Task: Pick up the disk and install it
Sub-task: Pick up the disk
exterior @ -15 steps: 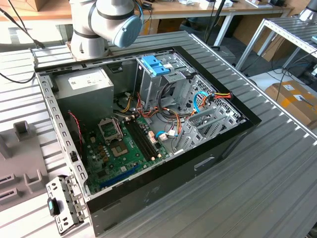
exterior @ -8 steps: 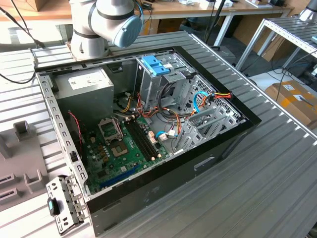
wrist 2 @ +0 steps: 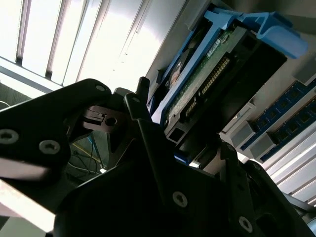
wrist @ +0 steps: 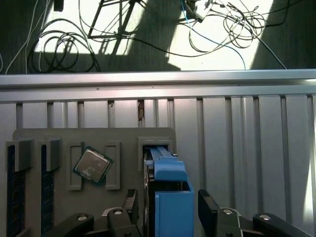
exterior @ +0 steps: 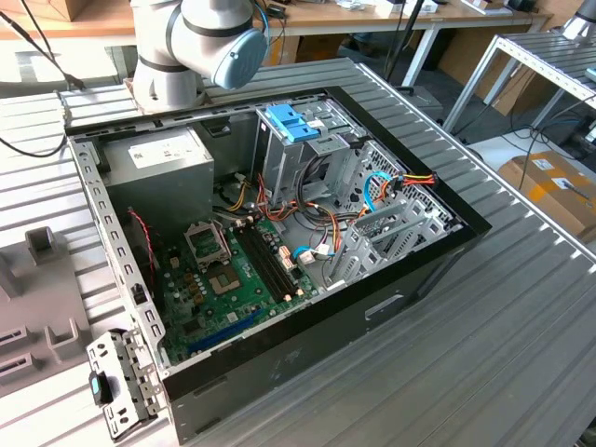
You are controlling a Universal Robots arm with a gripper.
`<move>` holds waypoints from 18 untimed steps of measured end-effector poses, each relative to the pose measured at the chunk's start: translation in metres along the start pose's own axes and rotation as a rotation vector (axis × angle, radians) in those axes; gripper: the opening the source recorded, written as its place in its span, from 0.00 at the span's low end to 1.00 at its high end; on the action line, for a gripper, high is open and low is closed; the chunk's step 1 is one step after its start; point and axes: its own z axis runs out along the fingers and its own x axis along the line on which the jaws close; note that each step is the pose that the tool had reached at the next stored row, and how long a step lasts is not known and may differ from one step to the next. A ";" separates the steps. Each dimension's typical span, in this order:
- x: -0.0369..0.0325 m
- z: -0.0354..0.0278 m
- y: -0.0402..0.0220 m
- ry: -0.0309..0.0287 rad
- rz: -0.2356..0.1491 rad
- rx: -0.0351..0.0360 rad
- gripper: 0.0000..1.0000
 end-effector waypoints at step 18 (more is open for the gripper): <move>0.0000 0.0000 -0.0004 0.0000 0.000 0.0000 0.36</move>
